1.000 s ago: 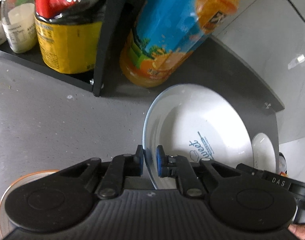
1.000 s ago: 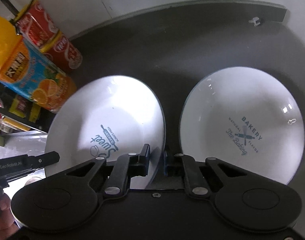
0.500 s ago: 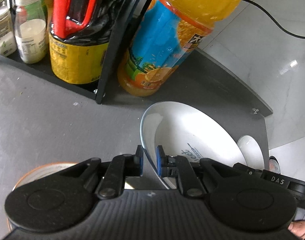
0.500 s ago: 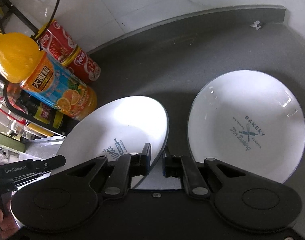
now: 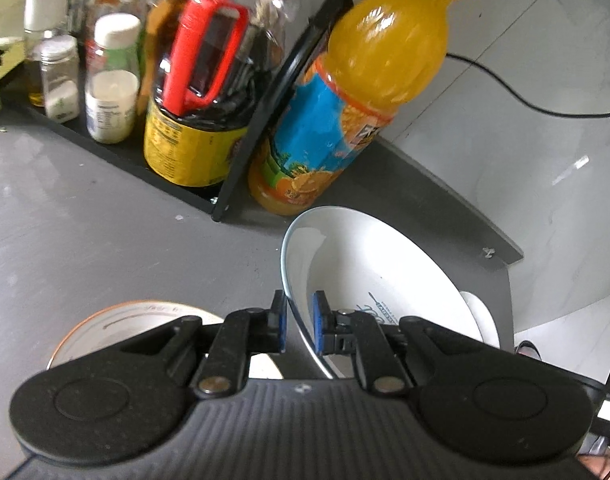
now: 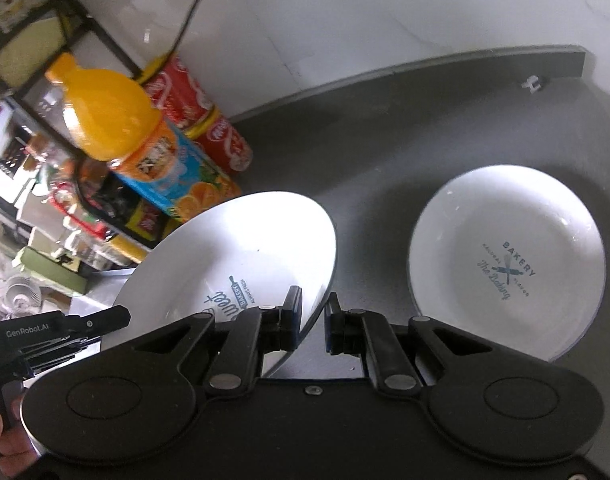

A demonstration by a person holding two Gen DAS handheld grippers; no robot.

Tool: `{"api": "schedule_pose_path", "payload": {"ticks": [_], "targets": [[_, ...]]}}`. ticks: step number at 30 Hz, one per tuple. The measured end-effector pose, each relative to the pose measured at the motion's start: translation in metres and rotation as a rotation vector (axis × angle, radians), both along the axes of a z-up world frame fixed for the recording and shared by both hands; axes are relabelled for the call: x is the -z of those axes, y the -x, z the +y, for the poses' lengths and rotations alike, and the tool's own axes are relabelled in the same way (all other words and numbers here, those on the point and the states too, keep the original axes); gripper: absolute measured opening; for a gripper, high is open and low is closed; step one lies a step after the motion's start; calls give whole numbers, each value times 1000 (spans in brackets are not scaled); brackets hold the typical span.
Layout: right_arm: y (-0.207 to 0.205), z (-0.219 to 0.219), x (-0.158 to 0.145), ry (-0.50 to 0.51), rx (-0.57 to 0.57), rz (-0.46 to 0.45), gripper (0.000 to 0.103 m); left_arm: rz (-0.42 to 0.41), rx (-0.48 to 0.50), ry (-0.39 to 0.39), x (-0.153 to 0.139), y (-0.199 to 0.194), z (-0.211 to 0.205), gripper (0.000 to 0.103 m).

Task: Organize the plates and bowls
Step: 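Lift the 'Sweet' plate off the counter, tilting it up, then carry the 'Sweet' plate and lower it onto the large white plate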

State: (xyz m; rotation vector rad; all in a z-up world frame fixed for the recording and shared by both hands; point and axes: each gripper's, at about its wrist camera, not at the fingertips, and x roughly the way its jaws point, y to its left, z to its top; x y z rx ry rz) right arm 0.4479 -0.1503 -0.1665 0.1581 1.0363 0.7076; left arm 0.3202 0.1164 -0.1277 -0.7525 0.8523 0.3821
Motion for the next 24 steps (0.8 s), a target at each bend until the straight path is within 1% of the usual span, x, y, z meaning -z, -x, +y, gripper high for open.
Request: {"api": "schedule_pose_path", "payload": {"ticks": [3, 7, 14, 18, 24], "targets": [[11, -5, -6, -20, -14, -12, 11, -9, -28, -10, -9, 16, -6, 8], [27, -10, -11, -42, -36, -31, 11, -15, -69, -18, -18, 37, -14, 7], [52, -10, -15, -64, -63, -41, 11, -2, -133, -4, -20, 72, -20, 7], [68, -8, -17, -64, -63, -54, 11, -4, -135, -2, -21, 87, -17, 7], [86, 8, -17, -47, -50, -69, 11, -18, -109, 15, -16, 102, 3, 7]]}}
